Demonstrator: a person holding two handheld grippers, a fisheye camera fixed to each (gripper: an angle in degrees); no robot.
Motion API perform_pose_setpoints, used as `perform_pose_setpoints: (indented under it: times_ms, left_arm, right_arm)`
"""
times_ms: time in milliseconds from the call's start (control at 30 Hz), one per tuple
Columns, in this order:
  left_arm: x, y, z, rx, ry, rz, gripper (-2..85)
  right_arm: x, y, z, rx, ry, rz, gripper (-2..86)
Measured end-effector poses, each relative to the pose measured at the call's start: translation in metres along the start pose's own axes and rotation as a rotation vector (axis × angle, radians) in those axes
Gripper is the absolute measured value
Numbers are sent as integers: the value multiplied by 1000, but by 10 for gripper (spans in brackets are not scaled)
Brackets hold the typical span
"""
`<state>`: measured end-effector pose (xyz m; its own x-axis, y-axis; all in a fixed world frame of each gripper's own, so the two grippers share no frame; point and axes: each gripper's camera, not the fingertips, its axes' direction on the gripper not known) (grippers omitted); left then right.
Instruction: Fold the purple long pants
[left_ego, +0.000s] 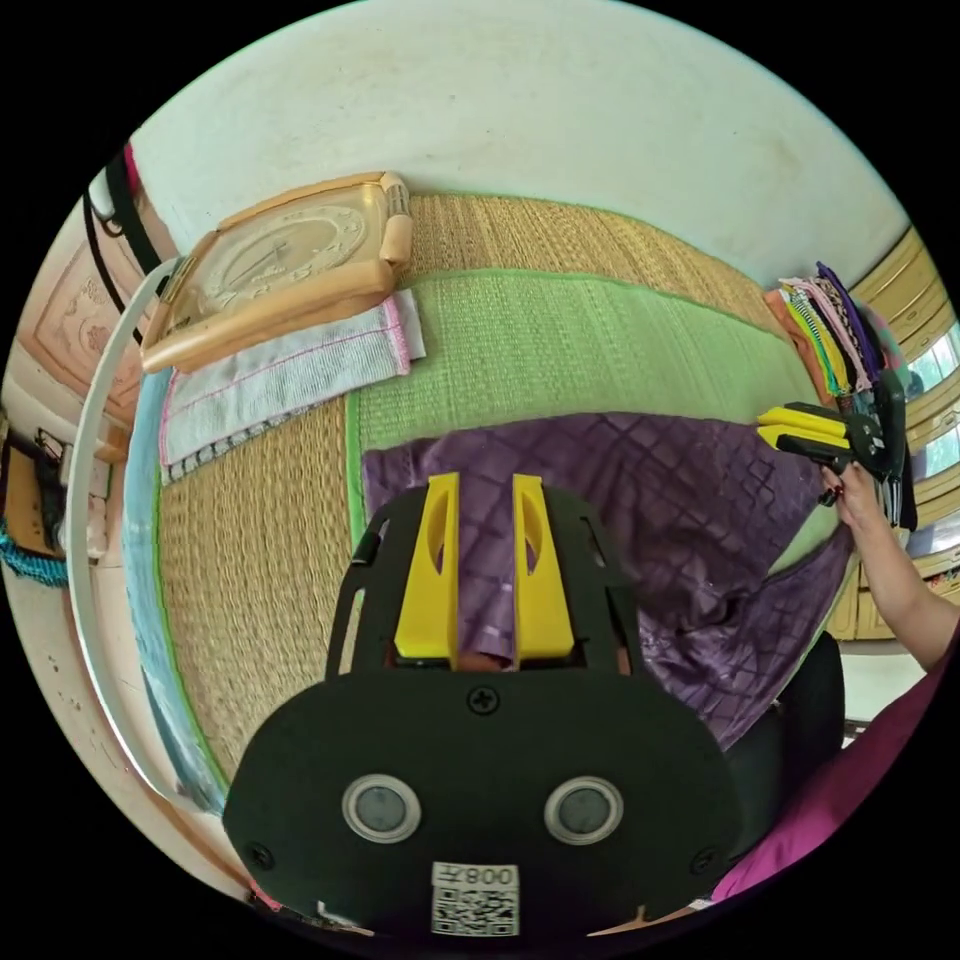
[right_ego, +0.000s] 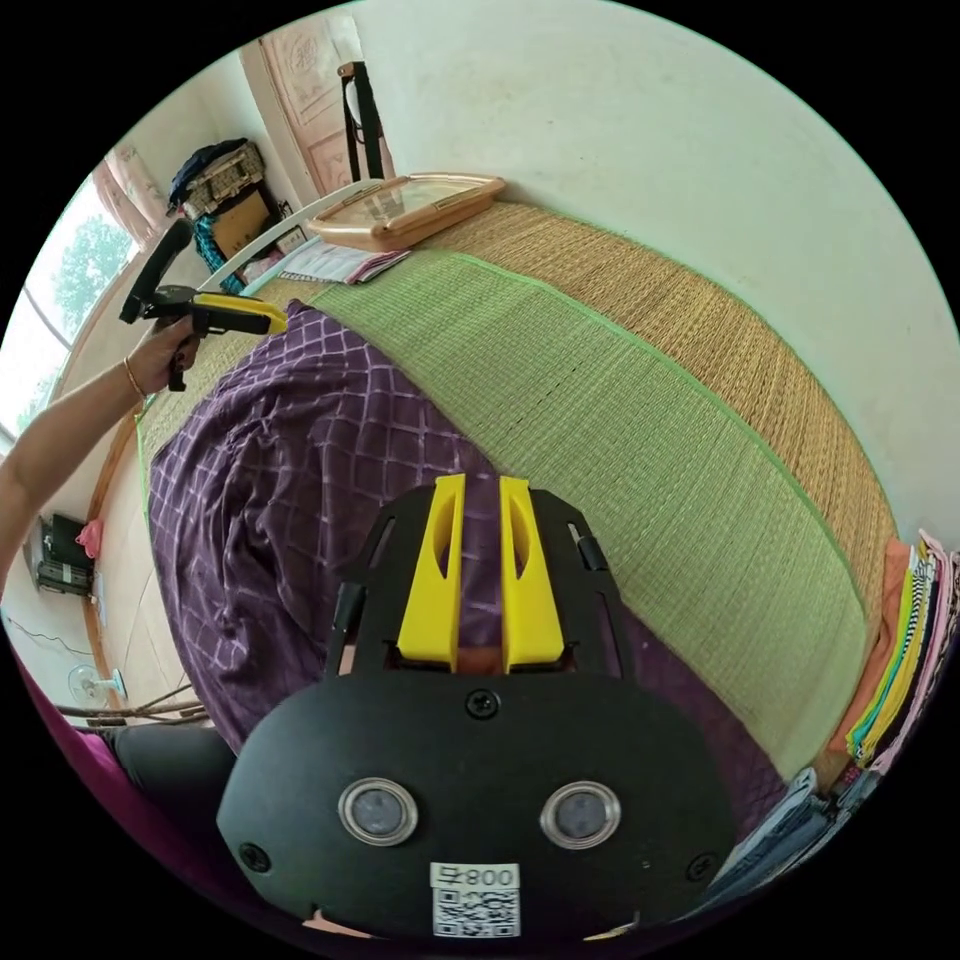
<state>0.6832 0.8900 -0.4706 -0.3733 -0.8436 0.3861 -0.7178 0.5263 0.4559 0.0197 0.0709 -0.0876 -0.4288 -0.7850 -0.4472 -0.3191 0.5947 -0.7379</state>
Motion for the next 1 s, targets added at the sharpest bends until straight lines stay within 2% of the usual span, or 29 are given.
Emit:
perform_pose_setpoints:
  times_ms: [233,300,367,500,633,1000]
  left_arm:
    - [-7,-63,6,-122,-176,117,91]
    - [-12,-81,17,-215,-239,143,88]
    - [-16,-90,22,-249,-243,154,80]
    - [-26,-104,14,-224,-198,144,44]
    - [-32,-108,2,-209,-228,135,28]
    - [-65,-92,-92,-116,-225,121,15]
  right_arm:
    - [-6,-33,-24,-102,54,-67,83]
    - [-7,-37,-27,-139,64,-78,84]
    - [-5,-37,-37,-126,61,-68,82]
    - [4,-35,-67,-109,33,-28,65]
    - [4,-31,-94,-117,21,-22,22]
    - [4,-14,-195,-86,24,52,6]
